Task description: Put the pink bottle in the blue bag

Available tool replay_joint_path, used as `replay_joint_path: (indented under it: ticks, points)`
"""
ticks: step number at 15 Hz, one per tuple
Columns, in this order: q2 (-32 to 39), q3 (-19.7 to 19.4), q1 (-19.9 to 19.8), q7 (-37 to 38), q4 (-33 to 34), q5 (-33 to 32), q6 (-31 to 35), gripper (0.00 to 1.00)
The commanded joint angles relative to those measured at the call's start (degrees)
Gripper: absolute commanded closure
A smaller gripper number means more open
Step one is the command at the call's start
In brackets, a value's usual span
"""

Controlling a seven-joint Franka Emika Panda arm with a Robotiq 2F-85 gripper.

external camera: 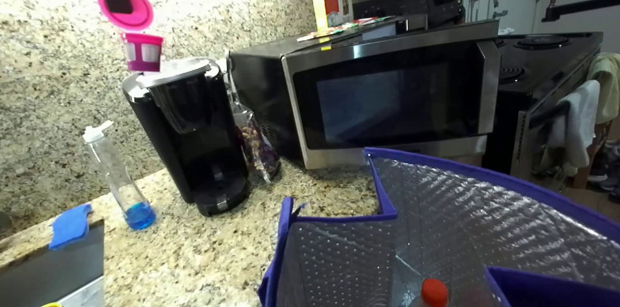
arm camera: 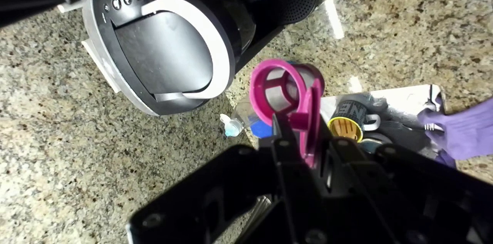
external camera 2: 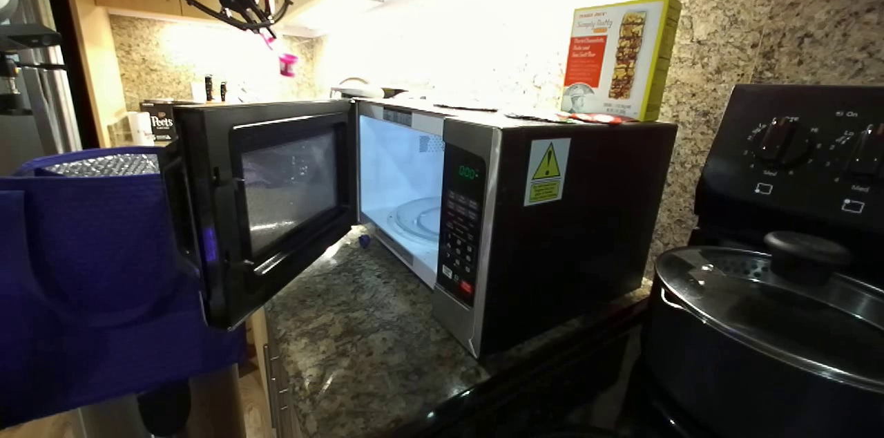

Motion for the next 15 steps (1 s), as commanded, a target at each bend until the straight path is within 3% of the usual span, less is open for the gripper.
replay_joint_path:
  ticks: [1, 9, 13, 15]
  points:
    - [-2.7, -2.2, 3.9, 10.3, 0.0, -2.1, -5.8, 0.9]
    - [-5.7, -2.6, 9.2, 37.2, 0.1, -0.5, -19.8, 0.9]
    - [-6.5, -2.9, 11.1, 51.0, 0.1, -0.3, -21.8, 0.9]
    - [-5.7, -2.6, 10.8, 47.9, 0.1, -1.0, -20.2, 0.9]
